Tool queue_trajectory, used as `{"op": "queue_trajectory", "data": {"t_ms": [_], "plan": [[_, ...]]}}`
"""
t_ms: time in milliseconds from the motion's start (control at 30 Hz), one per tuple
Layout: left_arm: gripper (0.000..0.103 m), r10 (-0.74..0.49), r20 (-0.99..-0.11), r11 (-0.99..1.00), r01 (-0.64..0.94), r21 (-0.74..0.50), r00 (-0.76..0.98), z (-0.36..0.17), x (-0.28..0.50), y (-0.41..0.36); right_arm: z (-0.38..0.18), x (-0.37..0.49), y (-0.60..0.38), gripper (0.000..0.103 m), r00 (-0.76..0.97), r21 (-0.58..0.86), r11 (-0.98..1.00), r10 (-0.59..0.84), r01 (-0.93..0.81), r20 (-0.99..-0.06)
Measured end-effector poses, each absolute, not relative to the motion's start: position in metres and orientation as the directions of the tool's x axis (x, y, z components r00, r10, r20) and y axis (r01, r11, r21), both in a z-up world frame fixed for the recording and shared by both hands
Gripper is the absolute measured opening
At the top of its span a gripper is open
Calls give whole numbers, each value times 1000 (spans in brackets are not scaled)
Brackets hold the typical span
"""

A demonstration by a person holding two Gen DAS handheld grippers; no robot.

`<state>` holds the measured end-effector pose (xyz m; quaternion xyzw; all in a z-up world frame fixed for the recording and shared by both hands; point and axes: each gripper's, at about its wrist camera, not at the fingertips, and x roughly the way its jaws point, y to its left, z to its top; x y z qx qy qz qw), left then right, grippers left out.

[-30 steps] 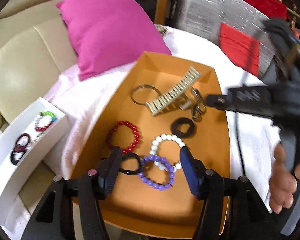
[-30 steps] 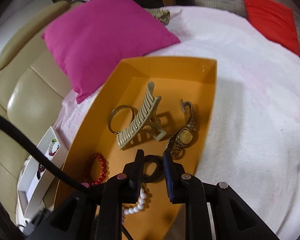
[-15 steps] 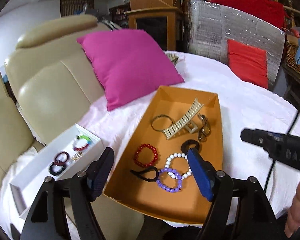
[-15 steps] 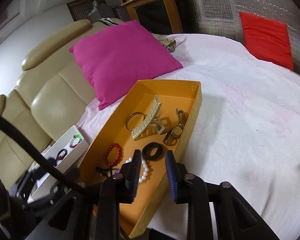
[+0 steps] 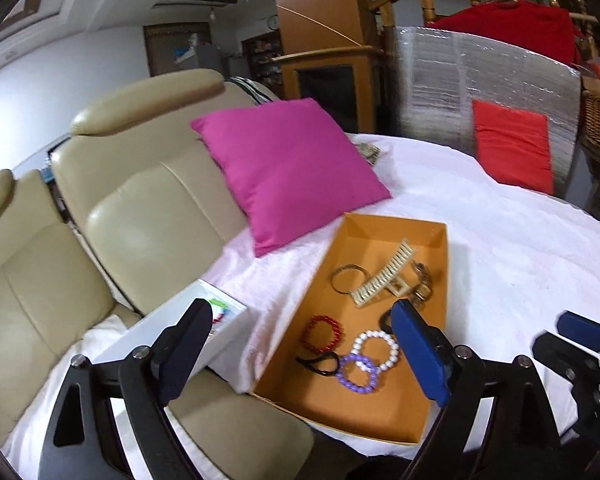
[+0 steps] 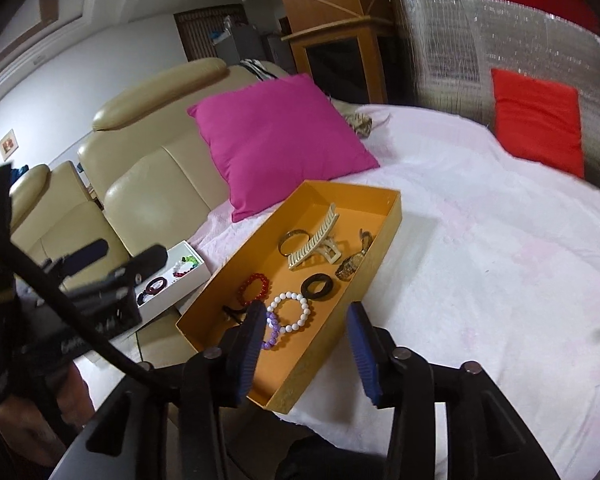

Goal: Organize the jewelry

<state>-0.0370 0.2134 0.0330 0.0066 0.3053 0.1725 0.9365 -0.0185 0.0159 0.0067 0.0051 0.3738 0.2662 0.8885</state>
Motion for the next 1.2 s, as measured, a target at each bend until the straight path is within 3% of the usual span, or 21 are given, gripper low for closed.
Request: {"op": "queue_trajectory", "data": {"t_ms": [500, 1200], "plan": [[91, 368, -518, 923, -371, 102, 772, 58, -60, 221, 28, -57, 27, 49, 608, 172, 844, 493, -508, -623], [91, 409, -522, 899, -429, 89, 748, 48, -60, 243, 26, -63, 47, 49, 622, 119, 854, 457, -507, -636]]}}
